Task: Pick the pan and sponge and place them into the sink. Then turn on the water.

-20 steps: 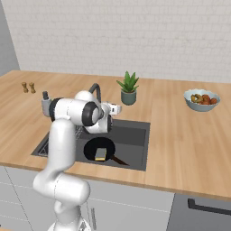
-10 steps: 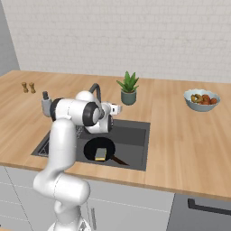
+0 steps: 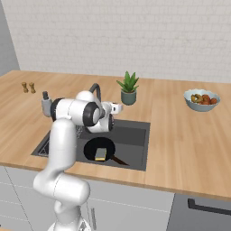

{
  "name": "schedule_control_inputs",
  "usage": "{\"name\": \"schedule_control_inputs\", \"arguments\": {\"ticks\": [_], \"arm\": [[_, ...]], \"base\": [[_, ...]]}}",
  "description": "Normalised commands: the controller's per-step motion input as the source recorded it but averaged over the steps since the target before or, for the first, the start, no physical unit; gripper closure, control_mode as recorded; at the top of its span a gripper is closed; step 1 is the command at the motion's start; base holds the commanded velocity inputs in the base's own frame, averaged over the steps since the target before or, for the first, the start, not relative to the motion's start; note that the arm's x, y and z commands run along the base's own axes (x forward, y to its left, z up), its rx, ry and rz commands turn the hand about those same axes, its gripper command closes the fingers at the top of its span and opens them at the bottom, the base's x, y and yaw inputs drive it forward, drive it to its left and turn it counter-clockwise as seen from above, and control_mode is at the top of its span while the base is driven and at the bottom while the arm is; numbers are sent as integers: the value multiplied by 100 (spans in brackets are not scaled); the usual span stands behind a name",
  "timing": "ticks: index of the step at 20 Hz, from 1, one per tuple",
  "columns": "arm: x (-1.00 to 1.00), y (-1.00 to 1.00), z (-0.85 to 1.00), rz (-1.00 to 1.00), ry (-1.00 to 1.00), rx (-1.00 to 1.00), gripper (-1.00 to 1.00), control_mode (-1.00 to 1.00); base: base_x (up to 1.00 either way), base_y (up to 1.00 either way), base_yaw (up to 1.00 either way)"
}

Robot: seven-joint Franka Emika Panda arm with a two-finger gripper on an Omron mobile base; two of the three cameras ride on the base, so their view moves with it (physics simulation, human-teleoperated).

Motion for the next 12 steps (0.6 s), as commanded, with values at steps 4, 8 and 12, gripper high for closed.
{"name": "schedule_control_inputs", "arguments": {"ticks": [4, 8, 12], "arm": [[0, -23, 0, 0, -2, 1, -100, -100], [0, -39, -3, 0, -3, 1, -100, -100], [0, -50, -3, 1, -2, 2, -100, -100]], "base": [[0, 0, 0], [0, 0, 0], [0, 0, 0]]}}
